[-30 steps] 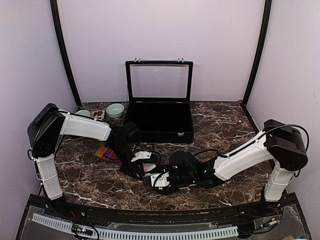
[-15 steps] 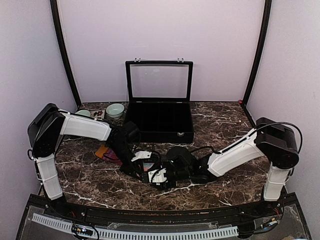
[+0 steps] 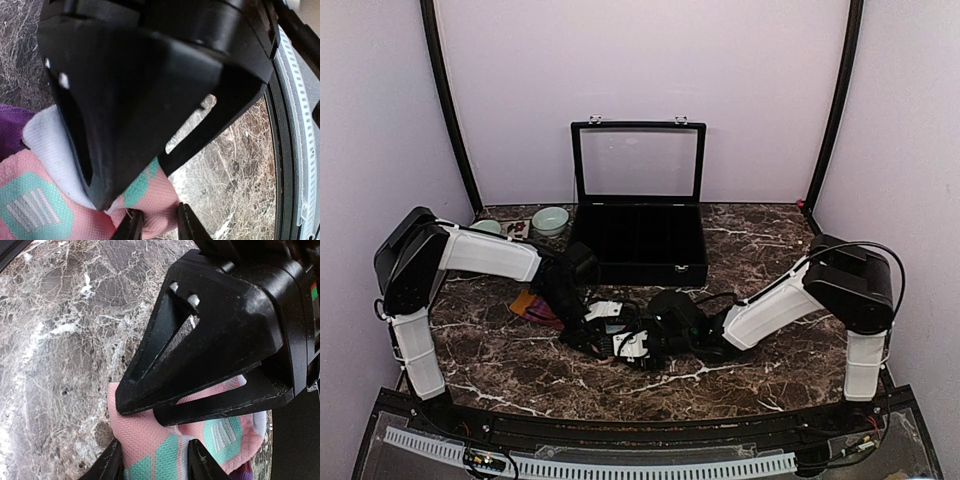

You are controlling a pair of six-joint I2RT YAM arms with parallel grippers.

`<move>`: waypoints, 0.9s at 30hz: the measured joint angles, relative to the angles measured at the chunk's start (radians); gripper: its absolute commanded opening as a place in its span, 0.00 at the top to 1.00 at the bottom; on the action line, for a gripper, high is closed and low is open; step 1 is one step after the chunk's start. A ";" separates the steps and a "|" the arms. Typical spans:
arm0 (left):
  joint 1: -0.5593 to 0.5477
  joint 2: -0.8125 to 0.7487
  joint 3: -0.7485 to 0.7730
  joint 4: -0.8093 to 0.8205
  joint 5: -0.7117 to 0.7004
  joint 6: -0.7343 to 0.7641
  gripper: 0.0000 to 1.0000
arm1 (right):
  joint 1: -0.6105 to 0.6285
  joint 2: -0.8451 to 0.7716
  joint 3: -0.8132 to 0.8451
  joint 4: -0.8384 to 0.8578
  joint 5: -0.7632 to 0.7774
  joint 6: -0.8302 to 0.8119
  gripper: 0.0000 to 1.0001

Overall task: Roll the socks
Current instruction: Roll the sock at the center of the board.

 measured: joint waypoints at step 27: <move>0.148 -0.066 -0.058 -0.086 -0.099 -0.004 0.52 | 0.019 0.080 0.024 0.126 0.016 0.100 0.92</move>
